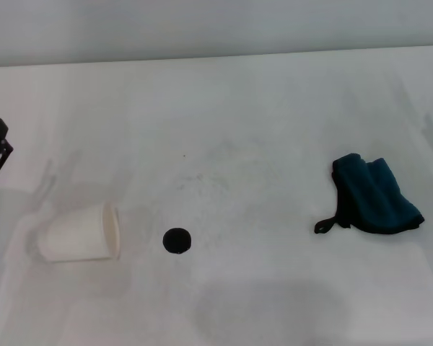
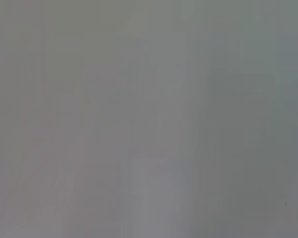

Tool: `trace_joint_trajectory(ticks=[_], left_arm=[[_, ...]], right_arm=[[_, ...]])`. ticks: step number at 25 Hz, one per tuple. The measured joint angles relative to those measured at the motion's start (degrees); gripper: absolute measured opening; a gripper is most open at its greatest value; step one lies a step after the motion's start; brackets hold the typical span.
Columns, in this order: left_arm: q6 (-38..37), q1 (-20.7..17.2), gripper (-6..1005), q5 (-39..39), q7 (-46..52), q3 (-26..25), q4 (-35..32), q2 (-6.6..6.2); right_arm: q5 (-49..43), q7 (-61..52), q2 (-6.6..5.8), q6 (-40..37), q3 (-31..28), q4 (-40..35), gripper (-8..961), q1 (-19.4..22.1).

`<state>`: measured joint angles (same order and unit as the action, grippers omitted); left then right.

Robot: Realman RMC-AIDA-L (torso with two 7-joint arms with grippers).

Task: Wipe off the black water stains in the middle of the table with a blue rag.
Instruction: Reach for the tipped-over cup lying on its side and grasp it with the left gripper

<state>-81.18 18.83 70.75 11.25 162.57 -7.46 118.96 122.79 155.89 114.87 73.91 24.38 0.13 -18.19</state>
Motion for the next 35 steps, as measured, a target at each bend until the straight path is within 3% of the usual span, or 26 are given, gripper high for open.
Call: trace_joint_trajectory(ticks=[15, 20, 31, 35], left_arm=[[0.4, 0.2, 891, -0.1, 0.0, 0.1, -0.2, 0.04], [0.3, 0.0, 892, -1.2, 4.2, 0.2, 0.5, -0.24], [-3.0, 4.0, 892, -10.3, 23.0, 0.2, 15.5, -0.49], [-5.2, 6.8, 892, -14.1, 33.3, 0.4, 25.4, -0.48]], right_arm=[[0.0, -0.1, 0.00, 1.3, 0.0, 0.3, 868, 0.0], [0.0, -0.1, 0.00, 1.3, 0.0, 0.3, 869, 0.0], [0.0, -0.1, 0.00, 1.0, 0.0, -0.1, 869, -0.2], [0.0, 0.0, 0.00, 0.8, 0.0, -0.2, 868, -0.4]])
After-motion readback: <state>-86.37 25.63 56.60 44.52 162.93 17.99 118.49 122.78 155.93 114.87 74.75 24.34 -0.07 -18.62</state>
